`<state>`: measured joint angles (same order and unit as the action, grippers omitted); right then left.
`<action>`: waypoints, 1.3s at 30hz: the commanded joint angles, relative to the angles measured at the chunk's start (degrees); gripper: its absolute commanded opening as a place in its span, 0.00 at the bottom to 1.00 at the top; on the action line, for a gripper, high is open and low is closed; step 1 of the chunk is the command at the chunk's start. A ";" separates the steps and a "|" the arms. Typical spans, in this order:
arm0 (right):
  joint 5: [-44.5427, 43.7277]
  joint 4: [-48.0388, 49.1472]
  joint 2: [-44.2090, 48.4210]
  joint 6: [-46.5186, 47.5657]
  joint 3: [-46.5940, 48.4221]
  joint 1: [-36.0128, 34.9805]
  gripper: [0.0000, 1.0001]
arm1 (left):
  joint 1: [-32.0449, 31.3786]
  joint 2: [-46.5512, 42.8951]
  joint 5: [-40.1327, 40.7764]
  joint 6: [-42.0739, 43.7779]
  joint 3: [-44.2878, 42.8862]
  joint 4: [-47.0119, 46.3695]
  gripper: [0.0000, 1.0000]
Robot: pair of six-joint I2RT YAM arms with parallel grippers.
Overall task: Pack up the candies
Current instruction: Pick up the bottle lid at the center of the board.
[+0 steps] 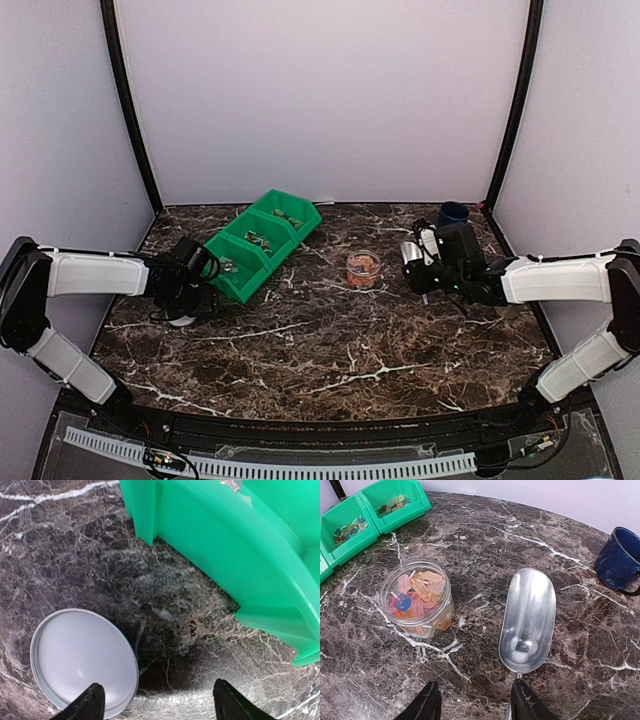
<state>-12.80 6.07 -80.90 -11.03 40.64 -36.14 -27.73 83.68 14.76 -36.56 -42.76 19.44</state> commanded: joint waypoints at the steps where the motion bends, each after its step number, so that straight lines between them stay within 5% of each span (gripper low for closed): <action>1: -0.20 0.40 0.03 -0.14 1.47 -0.52 0.48 | -0.85 0.55 -1.70 -0.06 1.63 0.76 0.74; 16: 0.27 0.34 -0.83 0.13 2.26 -0.73 0.48 | -1.44 -0.42 -1.67 -1.24 3.56 0.69 0.54; 31: 0.15 0.34 -0.75 -0.18 1.84 -0.95 0.49 | -1.58 -1.69 -3.49 -1.41 4.10 -0.46 0.18; 39: 3.33 1.31 0.70 3.45 1.44 -1.01 0.50 | -2.31 -3.50 -7.25 -0.38 3.46 -1.86 0.08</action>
<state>-12.14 5.91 -81.23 -10.31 41.47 -36.51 -29.41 82.98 10.15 -37.85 -39.29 18.57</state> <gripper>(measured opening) 0.494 0.088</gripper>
